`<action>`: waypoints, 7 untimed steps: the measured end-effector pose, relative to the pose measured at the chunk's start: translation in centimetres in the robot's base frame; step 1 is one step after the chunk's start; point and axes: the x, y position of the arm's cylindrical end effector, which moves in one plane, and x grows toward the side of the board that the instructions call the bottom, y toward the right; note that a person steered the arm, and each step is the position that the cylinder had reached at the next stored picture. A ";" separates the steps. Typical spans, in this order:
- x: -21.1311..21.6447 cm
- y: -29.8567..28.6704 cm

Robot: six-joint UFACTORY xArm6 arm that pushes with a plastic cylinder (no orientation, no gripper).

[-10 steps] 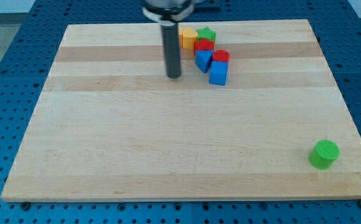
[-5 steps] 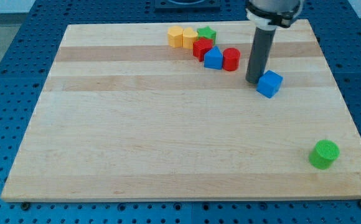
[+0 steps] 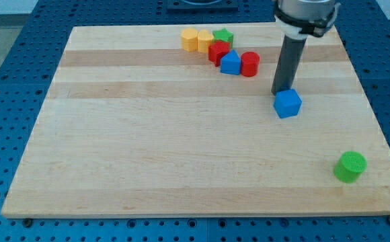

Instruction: Push blue cube closer to the green circle

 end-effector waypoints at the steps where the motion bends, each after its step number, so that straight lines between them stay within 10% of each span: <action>1: 3.4 0.0; 7: 13.7 1.7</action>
